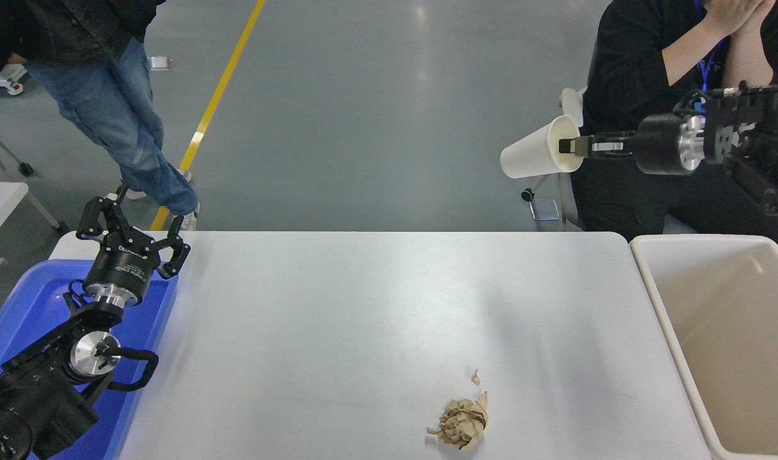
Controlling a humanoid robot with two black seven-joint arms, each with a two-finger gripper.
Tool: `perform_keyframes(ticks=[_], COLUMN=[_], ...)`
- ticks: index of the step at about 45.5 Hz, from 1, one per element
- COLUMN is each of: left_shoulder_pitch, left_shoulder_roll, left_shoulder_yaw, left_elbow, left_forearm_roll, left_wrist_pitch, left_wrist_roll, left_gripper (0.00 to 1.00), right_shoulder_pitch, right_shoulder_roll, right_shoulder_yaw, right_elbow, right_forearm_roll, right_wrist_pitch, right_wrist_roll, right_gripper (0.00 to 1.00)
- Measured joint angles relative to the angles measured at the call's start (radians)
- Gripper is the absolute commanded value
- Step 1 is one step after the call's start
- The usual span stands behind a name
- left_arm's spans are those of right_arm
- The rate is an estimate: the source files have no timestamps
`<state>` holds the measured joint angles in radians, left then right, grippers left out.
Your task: Clean the table surface
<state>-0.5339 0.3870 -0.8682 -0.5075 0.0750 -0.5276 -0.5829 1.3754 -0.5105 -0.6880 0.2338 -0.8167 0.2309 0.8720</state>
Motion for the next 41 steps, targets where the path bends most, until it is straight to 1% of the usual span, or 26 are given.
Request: perform_keyframes(ticks=[11, 15, 19, 28, 31, 34, 41], left_shoulder_pitch=[0.000, 0.000, 0.000, 0.000, 0.000, 0.000, 0.000], left_shoulder_roll=[0.000, 0.000, 0.000, 0.000, 0.000, 0.000, 0.000], left_shoulder_yaw=[0.000, 0.000, 0.000, 0.000, 0.000, 0.000, 0.000], left_elbow=[0.000, 0.000, 0.000, 0.000, 0.000, 0.000, 0.000], left_forearm_roll=[0.000, 0.000, 0.000, 0.000, 0.000, 0.000, 0.000], left_wrist_pitch=[0.000, 0.000, 0.000, 0.000, 0.000, 0.000, 0.000], left_wrist_roll=[0.000, 0.000, 0.000, 0.000, 0.000, 0.000, 0.000], left_gripper=[1.00, 1.00, 1.00, 1.00, 1.00, 1.00, 1.00], right_shoulder_pitch=[-0.181, -0.238, -0.290, -0.398, -0.422, -0.447, -0.494], right_shoulder_roll=[-0.056, -0.072, -0.090, -0.120, -0.124, -0.128, -0.129], right_shoulder_yaw=[0.019, 0.022, 0.024, 0.028, 0.031, 0.038, 0.069], right_elbow=[-0.230, -0.276, -0.306, -0.345, -0.351, -0.355, -0.362], right_forearm_roll=[0.081, 0.111, 0.147, 0.230, 0.250, 0.268, 0.296], right_wrist_pitch=[0.002, 0.002, 0.001, 0.000, 0.000, 0.000, 0.000], right_wrist_roll=[0.000, -0.006, -0.036, -0.189, -0.237, -0.308, -0.423], right_gripper=[0.00, 0.00, 0.00, 0.00, 0.00, 0.00, 0.00])
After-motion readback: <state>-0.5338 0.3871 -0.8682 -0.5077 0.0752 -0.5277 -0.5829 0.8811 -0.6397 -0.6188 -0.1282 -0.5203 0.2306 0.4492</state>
